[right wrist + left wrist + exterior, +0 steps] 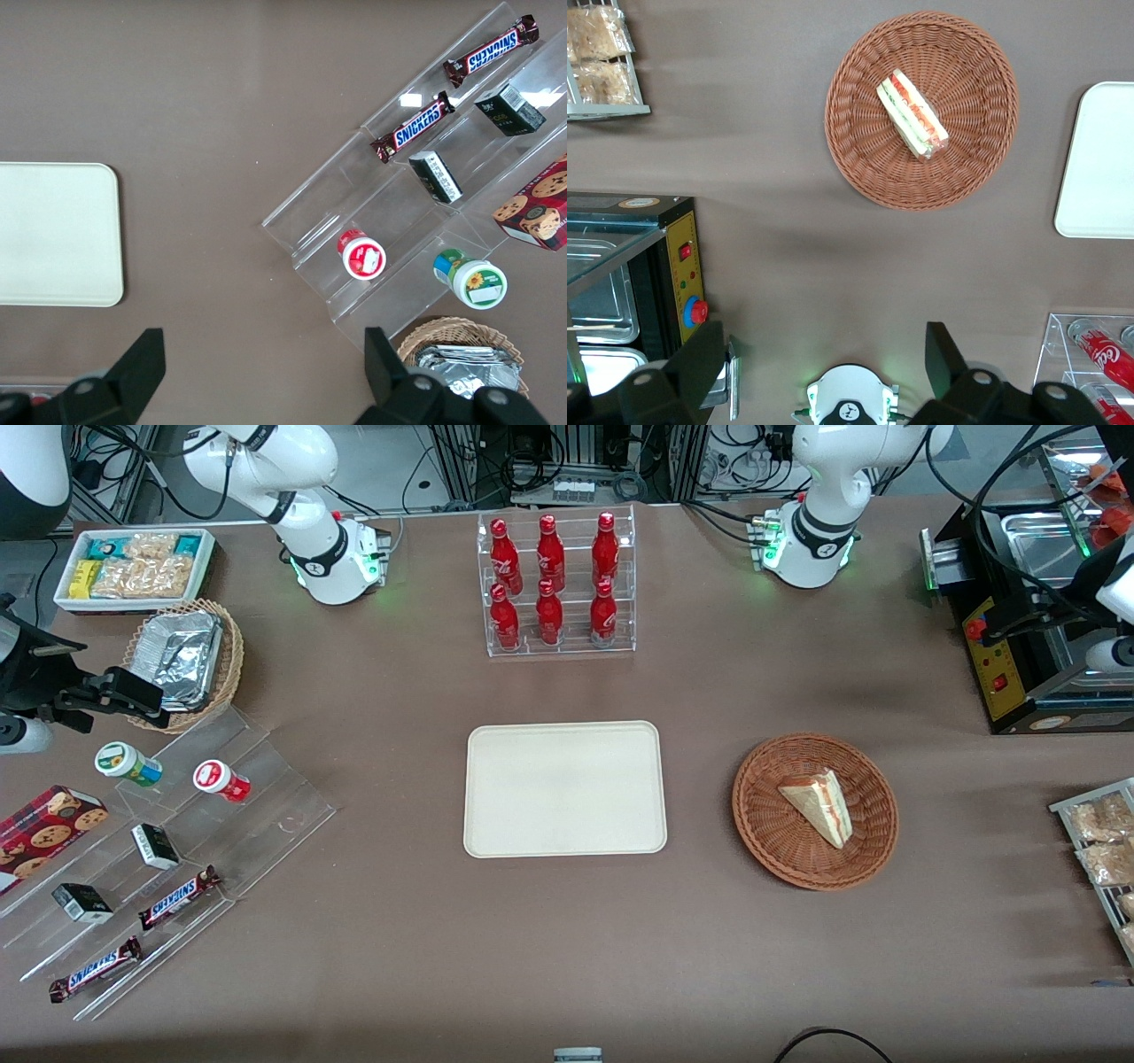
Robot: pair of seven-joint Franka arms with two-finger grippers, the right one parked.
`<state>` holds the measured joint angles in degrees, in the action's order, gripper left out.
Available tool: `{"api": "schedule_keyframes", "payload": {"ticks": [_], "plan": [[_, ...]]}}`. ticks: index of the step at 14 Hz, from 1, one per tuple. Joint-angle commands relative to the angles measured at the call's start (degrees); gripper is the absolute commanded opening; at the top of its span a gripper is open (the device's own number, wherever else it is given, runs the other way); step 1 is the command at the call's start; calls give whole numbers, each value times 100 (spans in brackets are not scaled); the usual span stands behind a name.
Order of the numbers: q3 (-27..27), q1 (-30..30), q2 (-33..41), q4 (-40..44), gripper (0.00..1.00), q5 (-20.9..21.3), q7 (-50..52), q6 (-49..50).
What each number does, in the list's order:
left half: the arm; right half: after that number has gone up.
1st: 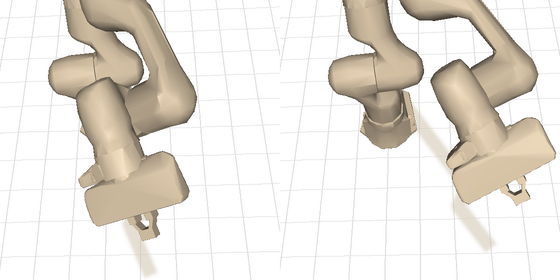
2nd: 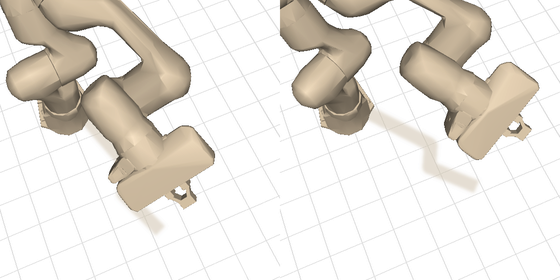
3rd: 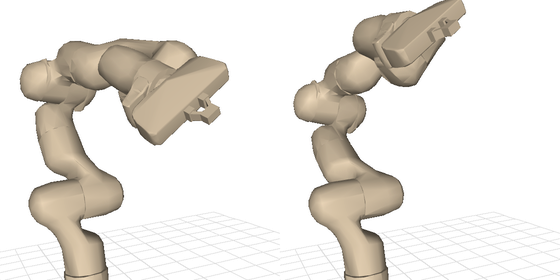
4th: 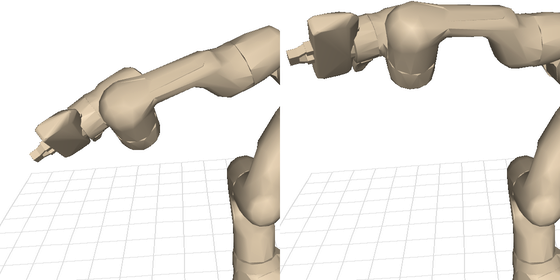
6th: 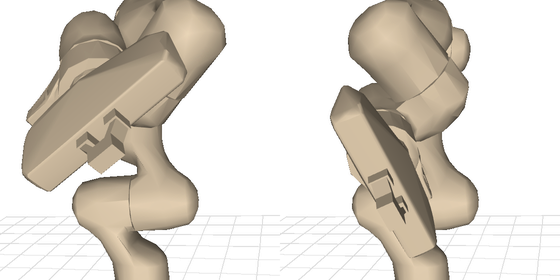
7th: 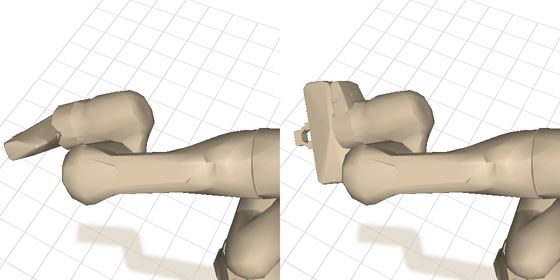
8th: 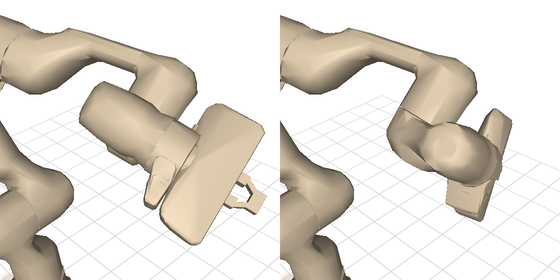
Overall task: Place sandwich from basket to tray
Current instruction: 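Move the left gripper toward the wicker basket with the sandwich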
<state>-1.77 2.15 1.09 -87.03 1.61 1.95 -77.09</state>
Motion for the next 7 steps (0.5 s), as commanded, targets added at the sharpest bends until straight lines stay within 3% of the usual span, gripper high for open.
{"api": "schedule_keyframes", "payload": {"ticks": [1, 4, 7], "plan": [[19, 13, -39, 108, 100, -64, -64, -7], [10, -31, -153, -76, 100, 15, 129, -208], [10, -48, -66, -1111, 100, 24, 1321, -1374]]}}
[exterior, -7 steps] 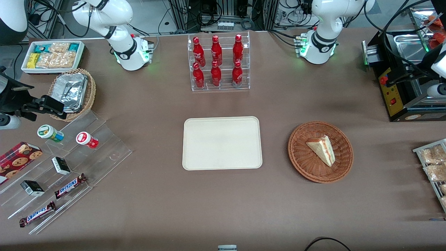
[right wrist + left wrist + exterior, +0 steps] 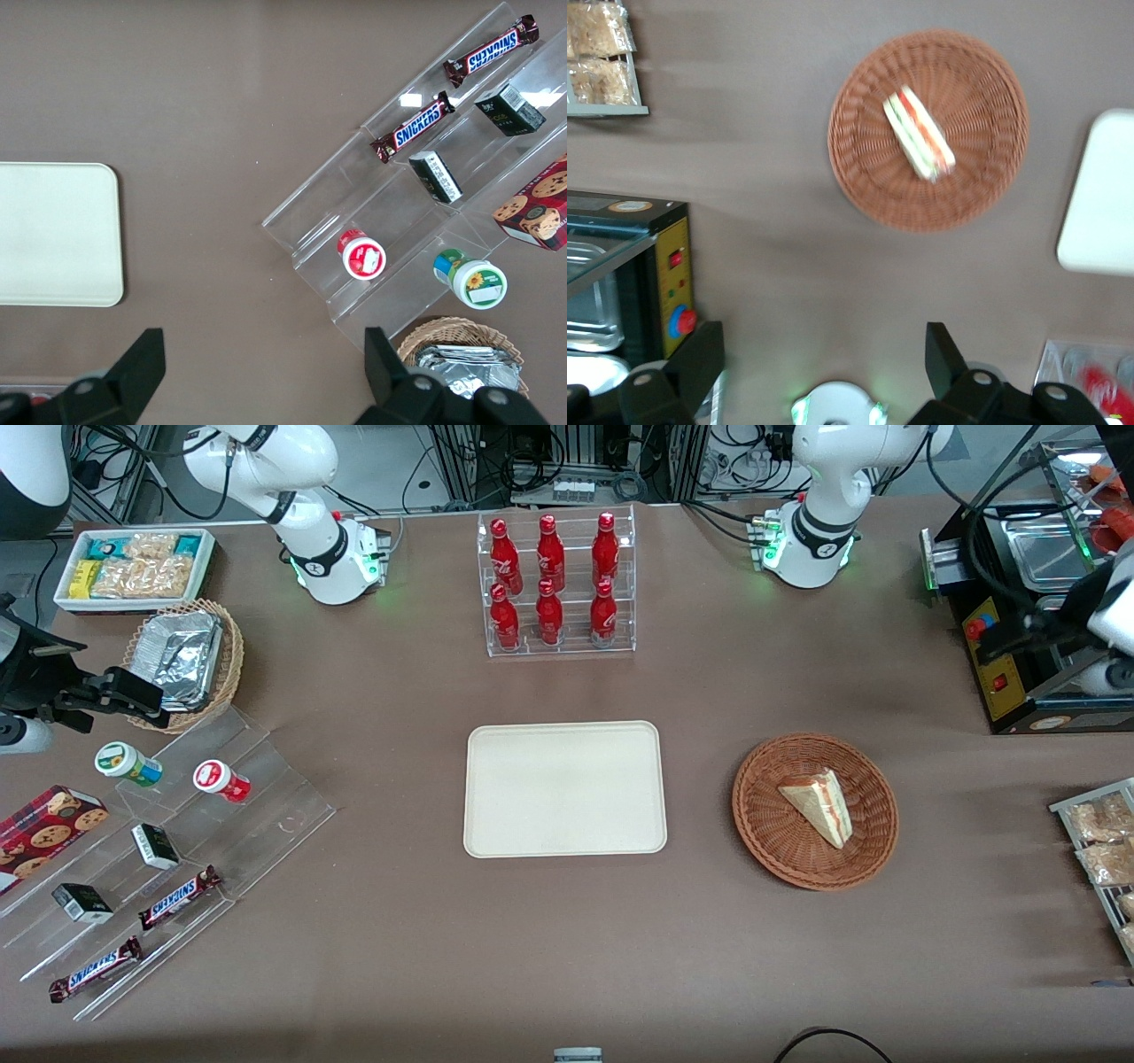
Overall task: Place sandwich from basket to tray
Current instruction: 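Move the left gripper toward the wicker basket with the sandwich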
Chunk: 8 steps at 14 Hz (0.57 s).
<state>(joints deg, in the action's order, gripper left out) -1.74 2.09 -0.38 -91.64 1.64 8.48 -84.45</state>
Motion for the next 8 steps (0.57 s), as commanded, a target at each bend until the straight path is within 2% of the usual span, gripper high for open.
{"api": "schedule_keyframes", "payload": {"ticks": [1, 4, 6, 8], "plan": [[-2, -51, 82, -924, 100, 12, 1186, -1043], [-19, -68, -41, -1723, 100, 12, 2646, -2255], [-142, -95, -67, -2347, 100, -14, 3253, -3275], [-151, -288, -277, -2552, 100, -14, 3755, -3788]]}}
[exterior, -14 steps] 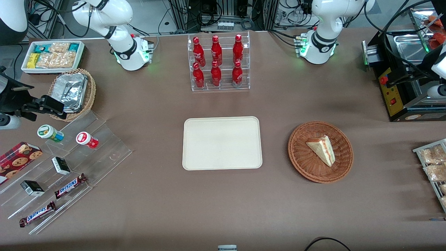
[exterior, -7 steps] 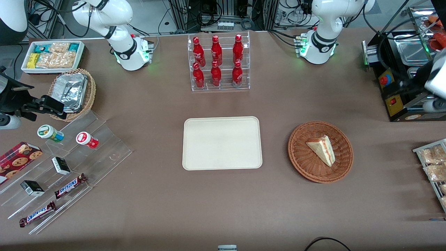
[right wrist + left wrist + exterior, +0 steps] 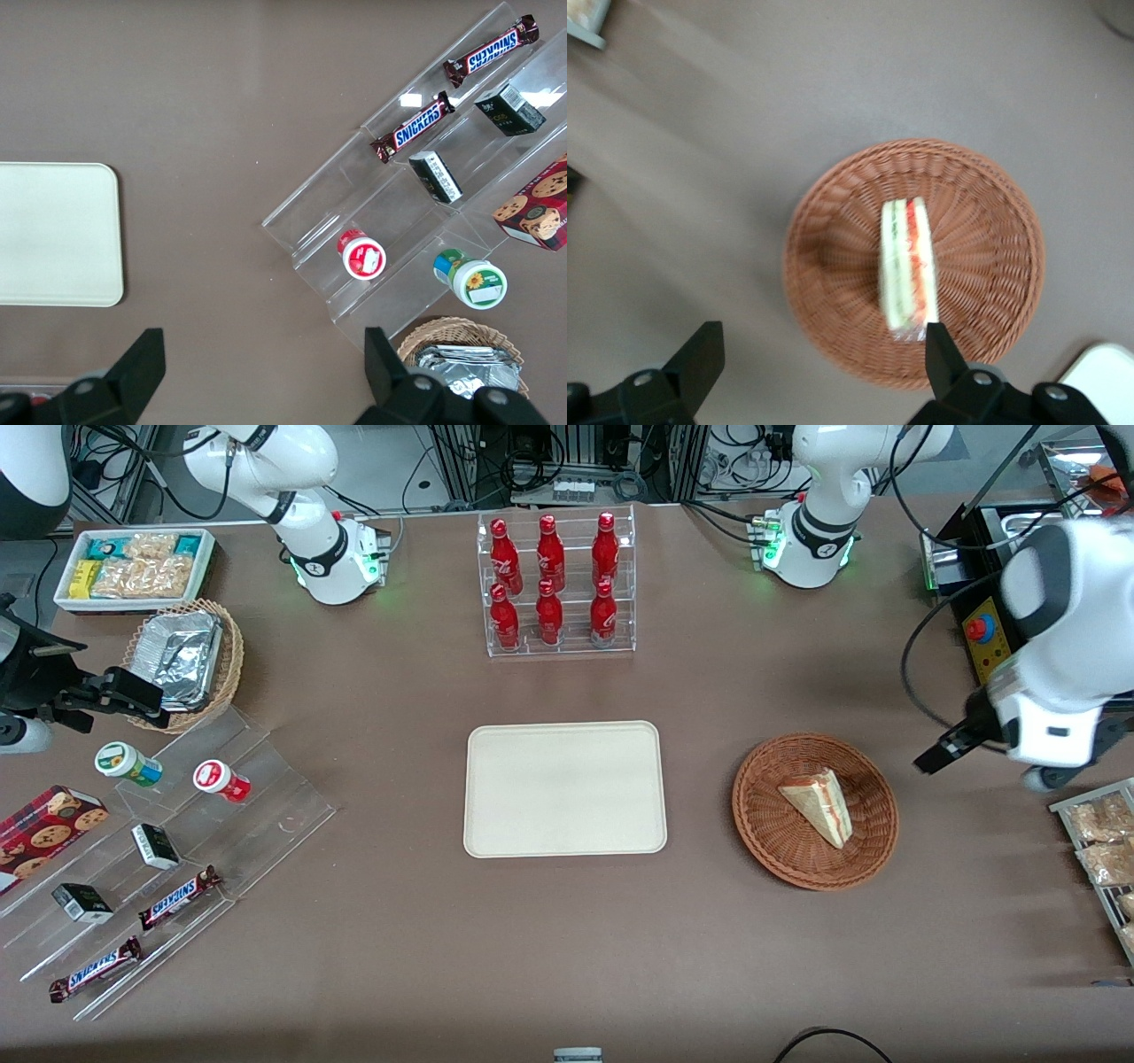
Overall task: Place sandwich from basket to tray
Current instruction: 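Lower the open left gripper over the wrapped sandwich in the basket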
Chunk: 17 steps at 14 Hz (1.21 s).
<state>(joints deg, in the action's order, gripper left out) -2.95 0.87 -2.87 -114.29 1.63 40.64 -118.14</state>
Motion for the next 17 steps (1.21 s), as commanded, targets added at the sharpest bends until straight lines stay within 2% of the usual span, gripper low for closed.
{"api": "schedule_keyframes", "payload": {"ticks": [1, 4, 8, 17], "plan": [[-39, -279, -178, -295, 100, 4, 672, -542], [-39, -464, -460, -365, 100, 4, 848, -789], [-31, -622, -767, -673, 100, 4, 1094, -1649], [-31, -649, -1313, -901, 100, 4, 1192, -2380]]}}
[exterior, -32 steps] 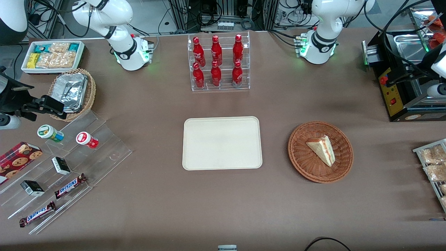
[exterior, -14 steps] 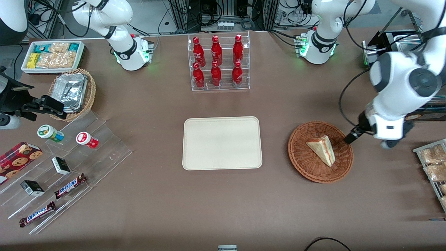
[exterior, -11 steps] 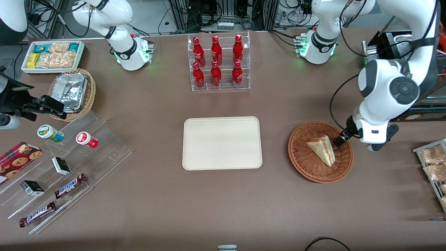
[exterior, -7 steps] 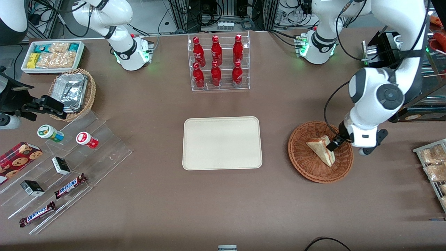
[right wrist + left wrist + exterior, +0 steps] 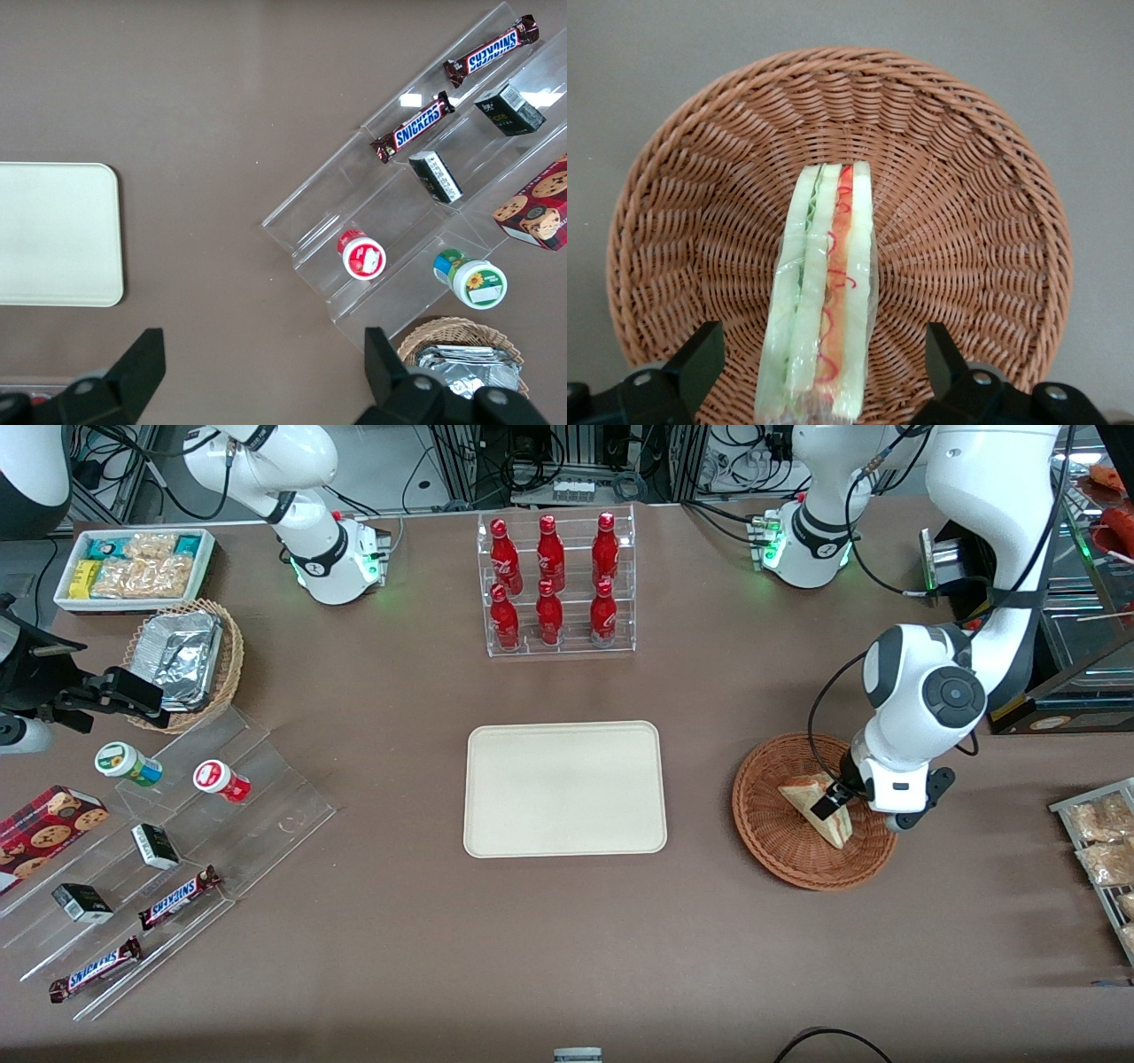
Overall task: Place sandwich from basket to tray
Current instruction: 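Close the left gripper on the wrapped sandwich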
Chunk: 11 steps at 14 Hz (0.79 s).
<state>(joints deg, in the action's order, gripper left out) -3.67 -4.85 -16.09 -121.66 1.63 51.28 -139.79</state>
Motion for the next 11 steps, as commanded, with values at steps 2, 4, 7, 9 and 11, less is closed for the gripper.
{"api": "schedule_keyframes", "payload": {"ticks": [2, 4, 7, 9, 11], "plan": [[41, -86, -52, -200, 100, 13, 128, -216], [41, -95, -114, -174, 93, 4, 128, -216], [41, -191, -149, -183, 26, 13, 128, -216], [41, -191, -140, -113, 0, 13, 119, -155], [50, -200, -61, 158, 0, 13, 119, 282]]}}
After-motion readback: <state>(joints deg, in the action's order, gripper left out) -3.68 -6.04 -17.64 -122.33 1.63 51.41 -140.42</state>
